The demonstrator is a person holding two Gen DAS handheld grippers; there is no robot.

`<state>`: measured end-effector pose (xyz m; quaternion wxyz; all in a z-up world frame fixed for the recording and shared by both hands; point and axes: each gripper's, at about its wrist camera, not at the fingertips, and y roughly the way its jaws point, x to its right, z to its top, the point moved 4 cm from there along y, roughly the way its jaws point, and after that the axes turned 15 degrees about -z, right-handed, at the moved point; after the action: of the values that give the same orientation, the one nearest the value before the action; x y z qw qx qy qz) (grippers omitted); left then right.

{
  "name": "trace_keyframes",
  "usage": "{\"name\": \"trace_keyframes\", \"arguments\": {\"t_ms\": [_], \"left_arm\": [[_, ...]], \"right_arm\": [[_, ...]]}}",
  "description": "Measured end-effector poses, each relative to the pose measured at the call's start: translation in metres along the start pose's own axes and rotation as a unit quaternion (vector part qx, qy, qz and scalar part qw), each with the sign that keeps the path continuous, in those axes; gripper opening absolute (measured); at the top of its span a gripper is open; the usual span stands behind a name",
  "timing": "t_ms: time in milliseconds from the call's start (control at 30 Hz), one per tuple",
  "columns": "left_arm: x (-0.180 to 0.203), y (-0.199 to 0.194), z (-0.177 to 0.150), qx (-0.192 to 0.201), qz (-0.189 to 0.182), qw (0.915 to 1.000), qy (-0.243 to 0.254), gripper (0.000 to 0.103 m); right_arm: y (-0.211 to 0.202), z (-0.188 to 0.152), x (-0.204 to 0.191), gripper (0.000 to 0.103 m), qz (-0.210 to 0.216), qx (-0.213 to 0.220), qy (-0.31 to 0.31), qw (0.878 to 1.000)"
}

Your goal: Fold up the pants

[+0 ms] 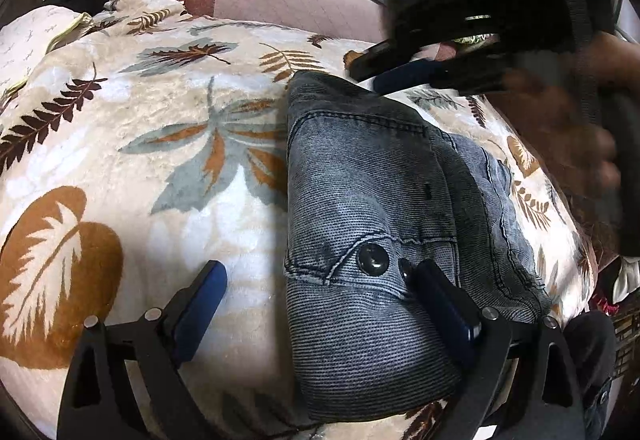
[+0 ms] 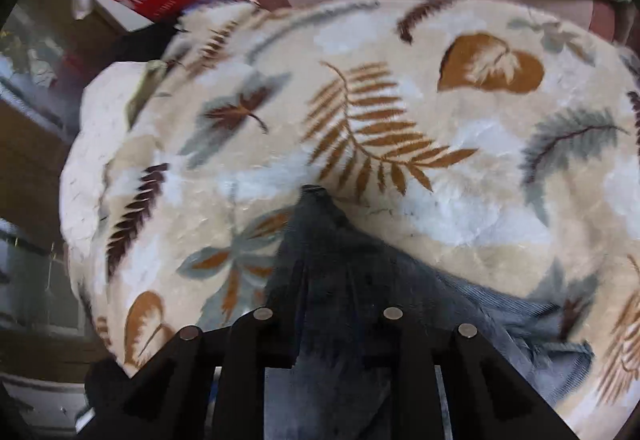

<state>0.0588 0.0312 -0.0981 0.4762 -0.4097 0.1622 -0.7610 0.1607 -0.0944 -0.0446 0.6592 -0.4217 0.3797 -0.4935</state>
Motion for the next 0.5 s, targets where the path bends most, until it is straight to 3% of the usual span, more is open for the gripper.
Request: {"name": "trace_keyframes", "arguments": {"t_ms": [133,200,267,333,400,467,500], "left_arm": [[0.000,0.000,0.000,0.002,0.001,1.0000,-0.001,0.095],[0.001,-0.001,0.000,0.004,-0.001,1.0000,-0.003,0.095],[0.002,-0.004,0.000,0.005,-0.002,1.0000,-0.006,0.095],[0.004,-0.015,0.001,0.014,-0.003,0.9999,-0.007,0.095],[0.006,-0.027,0.005,0.029,-0.006,0.9995,-0.013,0.095],[0.007,-0.041,0.009,0.047,-0.005,0.9987,-0.022,0.095],[0.007,-0.049,0.012,0.059,-0.001,0.9979,-0.026,0.095]], "right_arm": [[-0.018,-0.024,0.031,0.027,0.027,0.005,0.041,0.999],[0.011,-0.036,0.047,0.035,0.010,-0.032,0.052,0.998],[0.032,-0.045,0.063,0.032,0.044,-0.052,0.079,0.995],[0.010,-0.045,0.066,0.035,0.062,-0.024,0.095,0.993],[-0.019,-0.052,0.064,0.035,0.044,0.014,0.067,0.997],[-0.043,-0.067,0.067,0.038,0.055,0.033,0.062,0.996],[-0.052,-0.079,0.071,0.048,0.069,0.038,0.070,0.994]]}}
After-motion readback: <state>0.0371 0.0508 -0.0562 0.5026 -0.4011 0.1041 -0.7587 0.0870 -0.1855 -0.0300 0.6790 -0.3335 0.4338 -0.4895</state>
